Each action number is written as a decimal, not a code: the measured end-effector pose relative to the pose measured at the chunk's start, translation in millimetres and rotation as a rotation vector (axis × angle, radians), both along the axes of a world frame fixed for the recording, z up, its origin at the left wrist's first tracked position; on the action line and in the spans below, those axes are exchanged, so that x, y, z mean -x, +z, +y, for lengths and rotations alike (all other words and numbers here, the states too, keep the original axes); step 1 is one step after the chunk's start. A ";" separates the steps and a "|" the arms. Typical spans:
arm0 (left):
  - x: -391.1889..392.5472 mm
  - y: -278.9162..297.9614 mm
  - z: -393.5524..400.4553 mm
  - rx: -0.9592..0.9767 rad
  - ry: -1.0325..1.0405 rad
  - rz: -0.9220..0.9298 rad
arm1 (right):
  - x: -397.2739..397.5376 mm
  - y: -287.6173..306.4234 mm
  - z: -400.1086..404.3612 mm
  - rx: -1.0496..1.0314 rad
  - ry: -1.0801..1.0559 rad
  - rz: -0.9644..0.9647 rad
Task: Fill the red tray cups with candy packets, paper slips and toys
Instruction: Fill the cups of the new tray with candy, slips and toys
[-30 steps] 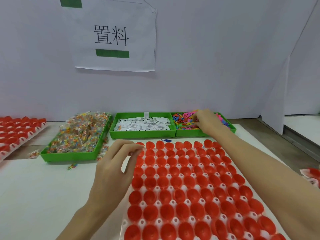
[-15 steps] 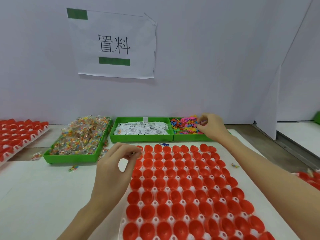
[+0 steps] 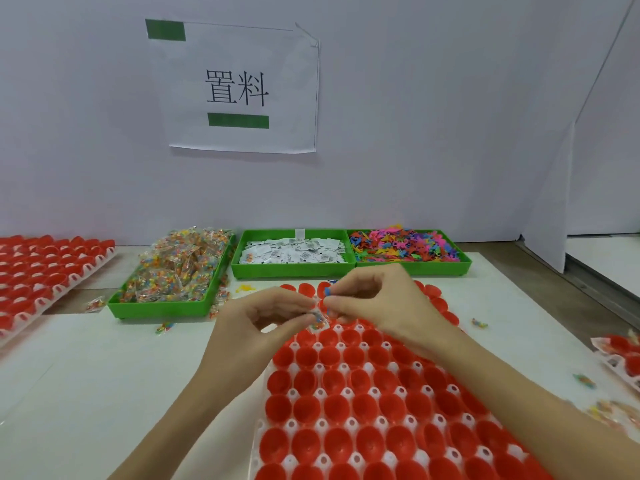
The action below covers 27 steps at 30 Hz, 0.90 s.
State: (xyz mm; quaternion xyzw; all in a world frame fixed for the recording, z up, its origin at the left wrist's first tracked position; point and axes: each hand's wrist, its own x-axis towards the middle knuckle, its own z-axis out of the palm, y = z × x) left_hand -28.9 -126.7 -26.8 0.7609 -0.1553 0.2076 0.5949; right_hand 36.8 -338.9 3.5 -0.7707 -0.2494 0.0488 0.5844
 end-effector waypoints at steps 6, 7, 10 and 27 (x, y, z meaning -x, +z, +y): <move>-2.9 -2.2 5.6 -0.054 0.065 -0.097 | 12.7 7.9 15.3 0.054 0.029 -0.043; -4.0 -2.0 7.2 -0.050 0.085 -0.105 | 12.3 8.4 16.2 0.056 0.039 -0.037; -7.2 -2.7 10.9 -0.050 0.129 -0.124 | 9.8 8.4 19.6 0.101 0.069 -0.071; -28.1 -31.6 35.9 -0.270 0.374 -0.184 | -46.5 -0.3 72.6 0.382 -0.066 -0.260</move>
